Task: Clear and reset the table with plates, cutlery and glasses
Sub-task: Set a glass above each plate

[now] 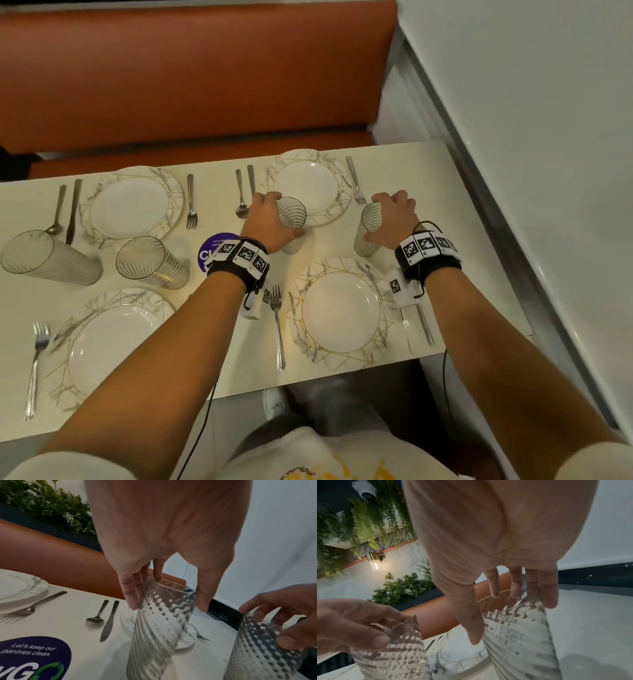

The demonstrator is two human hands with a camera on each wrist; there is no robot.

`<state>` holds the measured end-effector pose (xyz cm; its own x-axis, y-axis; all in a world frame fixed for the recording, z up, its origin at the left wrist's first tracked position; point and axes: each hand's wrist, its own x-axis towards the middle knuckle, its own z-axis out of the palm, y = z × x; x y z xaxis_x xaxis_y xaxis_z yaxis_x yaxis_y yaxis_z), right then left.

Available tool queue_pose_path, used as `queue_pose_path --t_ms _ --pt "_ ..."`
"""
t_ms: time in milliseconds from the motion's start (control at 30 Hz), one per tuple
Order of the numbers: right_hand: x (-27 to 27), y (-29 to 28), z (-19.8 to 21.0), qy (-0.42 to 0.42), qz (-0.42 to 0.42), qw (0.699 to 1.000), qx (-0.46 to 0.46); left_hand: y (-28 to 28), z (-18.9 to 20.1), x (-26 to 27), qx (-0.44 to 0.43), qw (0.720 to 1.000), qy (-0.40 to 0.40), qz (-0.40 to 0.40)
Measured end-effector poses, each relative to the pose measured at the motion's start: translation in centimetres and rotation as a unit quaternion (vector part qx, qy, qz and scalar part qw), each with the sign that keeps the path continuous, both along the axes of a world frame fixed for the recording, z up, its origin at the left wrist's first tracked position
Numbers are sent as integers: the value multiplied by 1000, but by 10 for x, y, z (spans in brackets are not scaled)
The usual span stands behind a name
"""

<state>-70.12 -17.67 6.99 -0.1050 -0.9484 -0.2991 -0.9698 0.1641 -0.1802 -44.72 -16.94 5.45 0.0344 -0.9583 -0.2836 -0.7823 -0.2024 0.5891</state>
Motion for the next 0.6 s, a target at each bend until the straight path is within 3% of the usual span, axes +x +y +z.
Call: queue_pose_path --t_ms 267,600 --pt "-14 6 -2 40 -14 999 14 -6 -9 7 12 1000 -17 18" --pt "-18 8 -3 32 -3 999 25 -10 -9 8 32 999 -38 3"
